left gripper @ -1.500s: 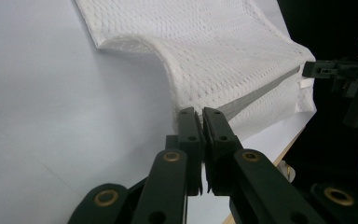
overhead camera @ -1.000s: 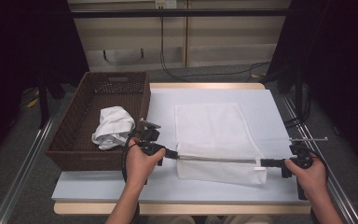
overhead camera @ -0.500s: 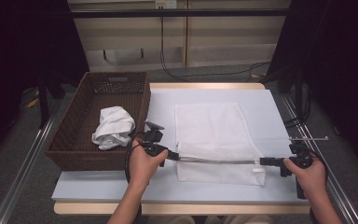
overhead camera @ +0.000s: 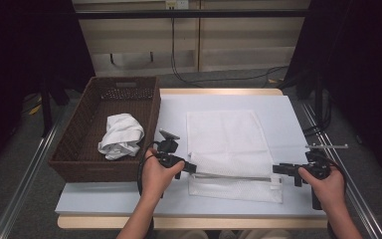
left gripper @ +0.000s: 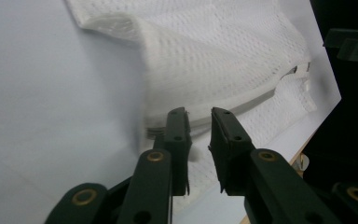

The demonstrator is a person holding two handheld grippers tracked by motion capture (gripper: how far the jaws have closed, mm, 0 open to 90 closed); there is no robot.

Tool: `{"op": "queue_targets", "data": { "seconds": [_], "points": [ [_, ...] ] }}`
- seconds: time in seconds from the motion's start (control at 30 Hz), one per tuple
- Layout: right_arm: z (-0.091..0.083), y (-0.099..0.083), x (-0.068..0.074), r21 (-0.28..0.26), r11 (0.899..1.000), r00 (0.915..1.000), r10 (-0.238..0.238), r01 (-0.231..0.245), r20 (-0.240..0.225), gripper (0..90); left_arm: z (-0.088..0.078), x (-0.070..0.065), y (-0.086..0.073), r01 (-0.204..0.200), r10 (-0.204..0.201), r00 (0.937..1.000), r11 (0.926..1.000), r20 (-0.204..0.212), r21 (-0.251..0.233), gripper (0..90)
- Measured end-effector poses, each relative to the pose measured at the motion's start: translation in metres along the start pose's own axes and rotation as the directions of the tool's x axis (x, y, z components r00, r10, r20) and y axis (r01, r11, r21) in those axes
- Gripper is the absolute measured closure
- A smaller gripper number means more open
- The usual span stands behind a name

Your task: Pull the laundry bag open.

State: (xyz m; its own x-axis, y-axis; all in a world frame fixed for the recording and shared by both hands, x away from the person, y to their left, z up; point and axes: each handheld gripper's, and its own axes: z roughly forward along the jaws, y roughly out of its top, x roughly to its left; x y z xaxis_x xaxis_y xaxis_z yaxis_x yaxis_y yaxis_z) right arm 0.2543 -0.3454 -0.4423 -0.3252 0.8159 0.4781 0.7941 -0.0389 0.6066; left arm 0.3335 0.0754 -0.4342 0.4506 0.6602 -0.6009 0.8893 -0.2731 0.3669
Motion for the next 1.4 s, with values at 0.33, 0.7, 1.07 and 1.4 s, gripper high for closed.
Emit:
{"op": "queue_targets", "data": {
  "seconds": [0.33, 0.7, 1.07, 1.4],
  "points": [
    [0.022, 0.004, 0.028, 0.020, 0.977, 0.9769, -0.211, 0.212, -0.032, 40.5, -0.005, -0.004, 0.000, -0.041, 0.041, 0.9992, 0.9983, -0.003, -0.041, 53.4],
    [0.053, 0.001, 0.057, 0.058, 0.908, 0.9088, -0.410, 0.414, -0.078, 35.4, -0.005, -0.008, -0.005, -0.072, 0.072, 0.9974, 0.9944, -0.005, -0.078, 35.3],
    [0.079, -0.003, 0.067, 0.072, 0.854, 0.8569, -0.510, 0.515, -0.076, 24.5, -0.001, -0.006, -0.006, -0.091, 0.090, 0.9958, 0.9928, -0.016, -0.077, 24.4],
    [0.098, -0.005, 0.075, 0.097, 0.806, 0.8119, -0.579, 0.584, -0.072, 23.4, 0.000, -0.006, -0.007, -0.106, 0.105, 0.9944, 0.9923, -0.016, -0.065, 22.8]
  ]
}}
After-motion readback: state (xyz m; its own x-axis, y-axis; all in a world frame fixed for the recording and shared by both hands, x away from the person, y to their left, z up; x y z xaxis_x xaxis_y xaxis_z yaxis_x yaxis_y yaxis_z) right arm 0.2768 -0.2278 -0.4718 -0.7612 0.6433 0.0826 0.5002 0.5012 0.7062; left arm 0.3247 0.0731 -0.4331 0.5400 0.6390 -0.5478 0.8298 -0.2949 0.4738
